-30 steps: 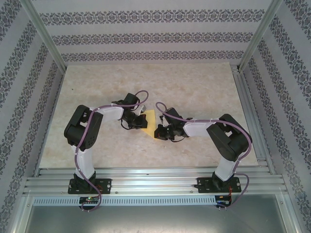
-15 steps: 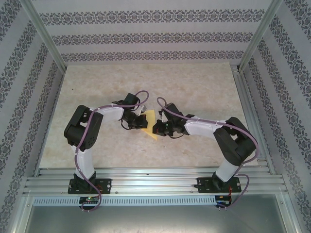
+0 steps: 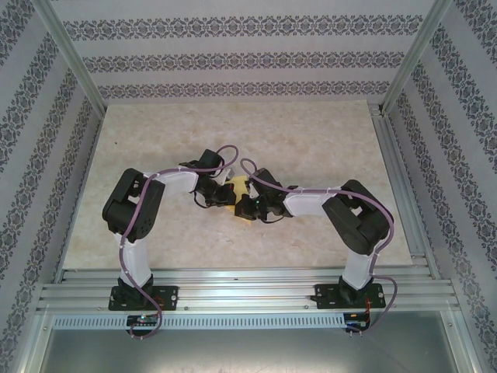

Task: Fold a paper plane with a square sheet of paper (fold left side to right side)
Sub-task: Third fold the triangle at the center of the table.

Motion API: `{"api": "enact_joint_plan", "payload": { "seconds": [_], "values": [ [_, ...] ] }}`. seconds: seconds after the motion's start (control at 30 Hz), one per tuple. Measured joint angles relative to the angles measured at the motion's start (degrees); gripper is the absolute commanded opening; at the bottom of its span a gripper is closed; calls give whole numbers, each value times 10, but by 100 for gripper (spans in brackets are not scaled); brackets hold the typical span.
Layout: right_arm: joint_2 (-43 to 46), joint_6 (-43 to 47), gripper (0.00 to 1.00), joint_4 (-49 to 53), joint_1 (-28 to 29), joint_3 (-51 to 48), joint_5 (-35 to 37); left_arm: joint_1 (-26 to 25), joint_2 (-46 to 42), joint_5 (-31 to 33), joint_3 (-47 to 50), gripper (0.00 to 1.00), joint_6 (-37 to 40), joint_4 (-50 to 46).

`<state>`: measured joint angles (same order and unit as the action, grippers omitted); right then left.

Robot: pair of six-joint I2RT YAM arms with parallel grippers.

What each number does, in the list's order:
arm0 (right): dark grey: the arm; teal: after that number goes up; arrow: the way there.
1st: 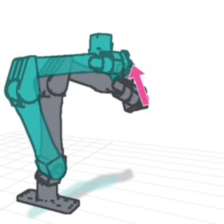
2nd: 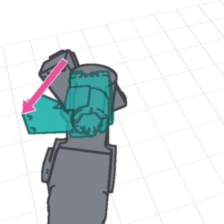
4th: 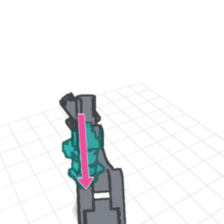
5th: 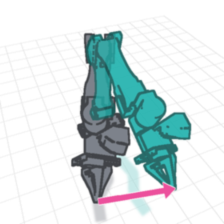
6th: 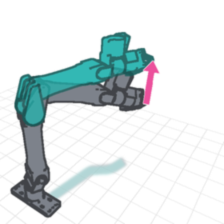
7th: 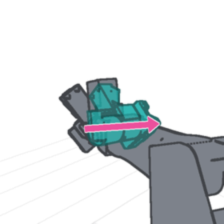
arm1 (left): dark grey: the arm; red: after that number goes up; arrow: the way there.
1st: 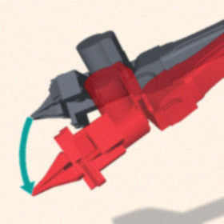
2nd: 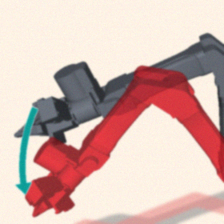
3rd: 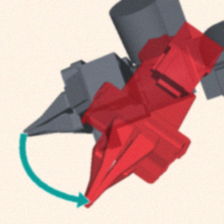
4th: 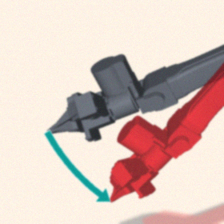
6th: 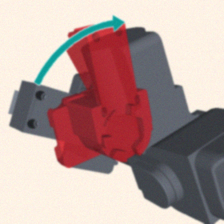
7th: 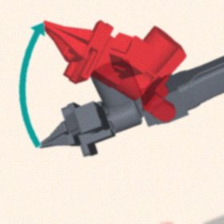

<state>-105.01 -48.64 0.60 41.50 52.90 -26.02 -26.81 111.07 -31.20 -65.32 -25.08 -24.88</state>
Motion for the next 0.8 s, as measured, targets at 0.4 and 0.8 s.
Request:
{"api": "enact_joint_plan", "payload": {
  "seconds": [0.4,0.8],
  "values": [
    [-37,10,0,13,0,24,6,-2,0,3,0,0,0,0],
    [7,16,1,-72,-19,-74,-7,-8,0,8,-2,0,7,0]
  ]
}}
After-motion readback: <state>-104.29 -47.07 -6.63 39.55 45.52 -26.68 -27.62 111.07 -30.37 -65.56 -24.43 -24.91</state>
